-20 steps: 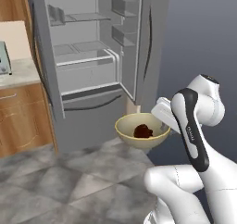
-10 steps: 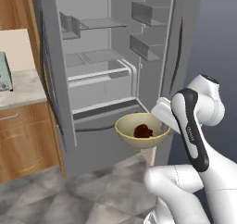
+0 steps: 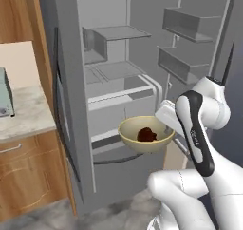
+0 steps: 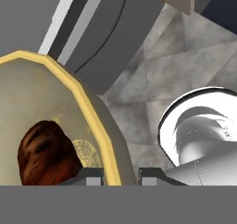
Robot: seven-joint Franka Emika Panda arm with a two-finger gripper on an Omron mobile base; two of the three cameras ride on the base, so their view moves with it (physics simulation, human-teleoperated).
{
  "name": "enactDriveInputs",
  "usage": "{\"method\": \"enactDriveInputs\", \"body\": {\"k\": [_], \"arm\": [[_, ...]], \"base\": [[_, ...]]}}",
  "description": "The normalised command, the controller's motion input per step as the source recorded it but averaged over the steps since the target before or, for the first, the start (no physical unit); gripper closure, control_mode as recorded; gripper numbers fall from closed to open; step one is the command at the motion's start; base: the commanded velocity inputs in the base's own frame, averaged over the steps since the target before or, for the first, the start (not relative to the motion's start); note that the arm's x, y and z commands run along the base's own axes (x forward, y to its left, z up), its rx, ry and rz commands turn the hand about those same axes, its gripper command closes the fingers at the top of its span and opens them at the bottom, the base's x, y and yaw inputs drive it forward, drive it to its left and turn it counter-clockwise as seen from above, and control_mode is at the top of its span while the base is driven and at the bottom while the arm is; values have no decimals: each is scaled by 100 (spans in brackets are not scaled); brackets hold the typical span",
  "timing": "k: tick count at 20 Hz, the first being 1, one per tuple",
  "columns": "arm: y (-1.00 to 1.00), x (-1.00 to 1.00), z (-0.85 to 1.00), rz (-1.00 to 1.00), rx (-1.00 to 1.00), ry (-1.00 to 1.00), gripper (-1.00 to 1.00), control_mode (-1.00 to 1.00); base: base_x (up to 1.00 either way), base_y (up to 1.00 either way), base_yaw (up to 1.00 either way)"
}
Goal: Place one of the steaks on the plate and the other in the bowl. Then place the bowl in the fridge.
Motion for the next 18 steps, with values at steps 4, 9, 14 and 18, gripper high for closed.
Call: {"method": "enactDriveInputs", "body": {"k": [4, 9, 14, 18], "arm": [[0, 0, 0, 0, 0, 0, 100, 100], [0, 0, 0, 0, 0, 0, 100, 100], [0, 0, 0, 0, 0, 0, 100, 100], [0, 0, 0, 0, 0, 0, 100, 100]], "base": [[91, -31, 10], [66, -4, 6], [65, -8, 5], [61, -4, 7]]}}
